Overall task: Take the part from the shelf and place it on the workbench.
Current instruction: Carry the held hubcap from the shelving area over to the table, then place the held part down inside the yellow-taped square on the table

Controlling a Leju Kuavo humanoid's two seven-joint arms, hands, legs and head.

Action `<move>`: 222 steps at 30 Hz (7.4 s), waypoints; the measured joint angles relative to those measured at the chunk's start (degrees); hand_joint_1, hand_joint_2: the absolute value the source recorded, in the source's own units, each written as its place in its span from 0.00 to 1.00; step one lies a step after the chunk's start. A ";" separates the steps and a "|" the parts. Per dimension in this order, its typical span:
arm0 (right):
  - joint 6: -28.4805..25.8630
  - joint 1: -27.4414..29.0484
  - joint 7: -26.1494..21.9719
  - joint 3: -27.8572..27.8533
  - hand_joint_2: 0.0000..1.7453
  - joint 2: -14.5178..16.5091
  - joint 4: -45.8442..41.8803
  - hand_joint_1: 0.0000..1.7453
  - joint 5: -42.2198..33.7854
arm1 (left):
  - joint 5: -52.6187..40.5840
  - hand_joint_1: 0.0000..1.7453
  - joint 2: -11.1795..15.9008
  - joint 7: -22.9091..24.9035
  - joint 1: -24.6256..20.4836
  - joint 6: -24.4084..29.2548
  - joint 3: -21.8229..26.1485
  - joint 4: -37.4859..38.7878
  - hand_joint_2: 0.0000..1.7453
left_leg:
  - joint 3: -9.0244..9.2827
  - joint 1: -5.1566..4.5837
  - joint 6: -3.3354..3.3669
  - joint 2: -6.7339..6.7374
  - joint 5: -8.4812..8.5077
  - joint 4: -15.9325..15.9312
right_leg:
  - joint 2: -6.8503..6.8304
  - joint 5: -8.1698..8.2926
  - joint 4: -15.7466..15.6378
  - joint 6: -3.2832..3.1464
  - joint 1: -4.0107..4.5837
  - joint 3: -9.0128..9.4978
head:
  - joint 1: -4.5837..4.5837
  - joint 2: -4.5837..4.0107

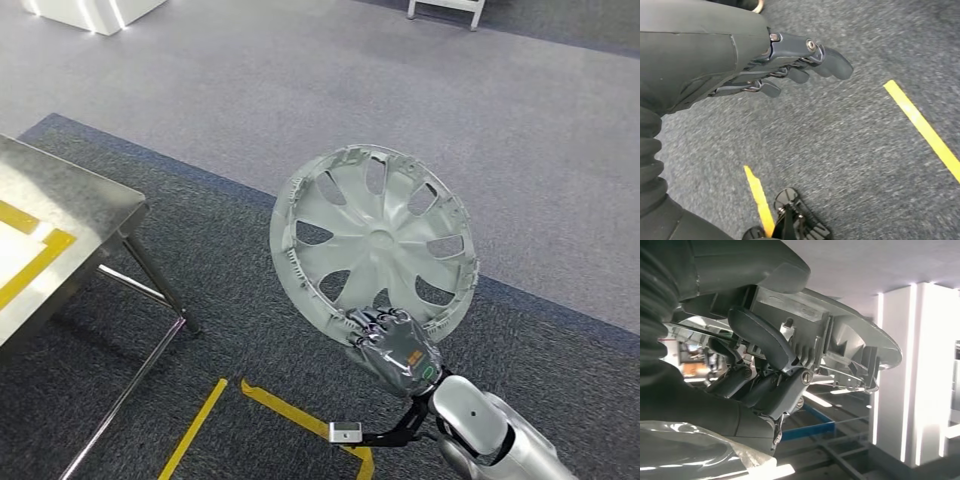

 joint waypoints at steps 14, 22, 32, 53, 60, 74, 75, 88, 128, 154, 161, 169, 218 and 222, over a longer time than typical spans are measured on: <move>-0.26 0.16 -0.10 -0.21 1.00 0.04 -0.03 1.00 0.29 | -0.08 0.00 0.12 0.23 0.09 -0.03 -0.01 0.00 1.00 | -0.70 -0.39 -1.72 10.19 0.23 1.87 | -10.12 -1.73 -1.21 -0.96 0.56 3.26 | -0.70 0.00; -1.10 0.02 -0.37 -0.33 1.00 0.11 -0.46 1.00 0.77 | -0.75 0.00 0.21 0.26 -0.05 0.01 -0.43 0.00 1.00 | 0.18 -0.15 0.70 7.04 0.38 -0.79 | -6.08 -7.39 8.36 0.86 0.32 -1.18 | -0.02 0.00; -1.50 0.03 -0.48 -0.37 1.00 0.11 -0.50 1.00 1.09 | -1.48 0.00 0.50 0.33 0.03 -0.25 -0.99 0.05 1.00 | -0.55 0.17 -0.87 -0.34 0.37 -0.08 | -1.12 -0.34 -0.30 0.39 -0.30 0.39 | 0.03 0.00; -2.44 -0.50 -1.15 -0.45 1.00 0.10 -0.48 1.00 1.60 | -2.70 0.00 1.36 1.63 -0.18 -0.74 -1.40 1.14 1.00 | -0.17 -0.21 0.55 6.70 0.14 -0.43 | -5.76 -8.22 10.53 1.39 0.12 -2.60 | 0.15 0.01; -2.78 -0.44 -1.40 -0.45 1.00 0.01 -0.34 1.00 1.51 | -2.98 0.00 1.42 2.33 -0.18 -0.77 -1.44 1.52 1.00 | -0.11 -0.12 0.09 1.16 -0.07 0.02 | -1.29 -0.37 1.57 0.84 -0.25 -0.73 | 0.16 0.01; -3.99 -0.68 -2.32 -0.31 1.00 -0.13 -0.34 1.00 1.49 | -3.27 0.00 1.68 2.42 -0.06 -0.52 -1.46 1.63 1.00 | -2.66 0.34 -2.71 8.33 -1.23 5.81 | -9.18 -1.60 -0.82 -0.89 -0.08 2.52 | -0.67 0.00; -4.03 -0.72 -2.32 -0.31 1.00 -0.13 -0.34 1.00 1.48 | -3.36 0.00 1.73 2.42 -0.15 -0.52 -1.46 1.63 1.00 | -1.22 0.09 -2.37 9.52 -0.32 2.80 | -9.79 -1.84 -0.79 -0.60 0.09 2.70 | -0.68 0.00; -4.34 -1.01 -2.44 -0.20 1.00 -0.14 -0.35 1.00 1.56 | -4.27 0.00 1.85 2.45 -0.11 -0.40 -2.07 1.77 1.00 | 0.21 0.19 0.32 2.88 -0.10 -0.44 | -4.52 -4.68 10.43 1.27 -0.09 -4.24 | 0.13 0.00; -4.03 -11.77 -7.94 3.98 1.00 0.33 6.09 1.00 -7.08 | -2.39 0.00 2.07 1.89 -0.23 0.25 -1.81 2.45 1.00 | -2.50 0.12 -2.33 5.50 -3.16 4.91 | -5.04 -0.08 -0.62 -1.32 0.06 0.30 | -0.40 0.00; -4.13 -8.94 -7.21 3.65 1.00 0.31 6.24 1.00 -5.60 | -3.07 0.00 1.84 2.50 0.00 -0.19 -1.81 2.58 1.00 | 0.20 0.01 -1.10 5.78 -0.30 -0.61 | -4.88 -0.36 -0.75 0.11 0.53 0.40 | -0.08 0.00; -4.08 -8.03 -6.51 3.10 1.00 0.12 5.89 1.00 -4.20 | -3.37 0.00 1.91 2.51 0.09 -0.14 -1.81 2.58 1.00 | -5.42 0.55 -3.03 6.04 -6.42 12.31 | -5.18 -0.47 -1.22 -1.54 0.19 1.41 | -0.52 0.00; -4.09 -5.81 -6.13 2.16 1.00 -1.56 4.05 1.00 -3.16 | -3.79 0.00 1.82 2.16 0.04 -0.17 -1.83 2.58 1.00 | -0.63 0.32 -1.97 6.21 0.12 0.23 | -5.05 -1.75 -1.12 -0.34 0.54 2.36 | -0.48 0.00; -4.58 -1.65 -2.85 -1.56 1.00 -4.61 -1.44 1.00 0.73 | -2.50 0.00 0.63 1.41 -0.10 -0.52 -1.20 2.64 1.00 | 5.68 0.01 -1.73 6.05 -5.53 1.46 | -5.21 0.58 0.06 -1.28 0.63 -1.41 | 0.33 0.00; -4.91 -1.57 -2.54 -2.09 1.00 -4.30 -1.44 1.00 0.83 | -2.48 0.00 0.56 1.42 -0.12 -0.49 -1.04 2.64 1.00 | -1.79 0.31 -2.81 6.13 -8.60 13.20 | -5.21 -1.08 -0.15 -2.09 0.47 1.09 | 0.26 0.00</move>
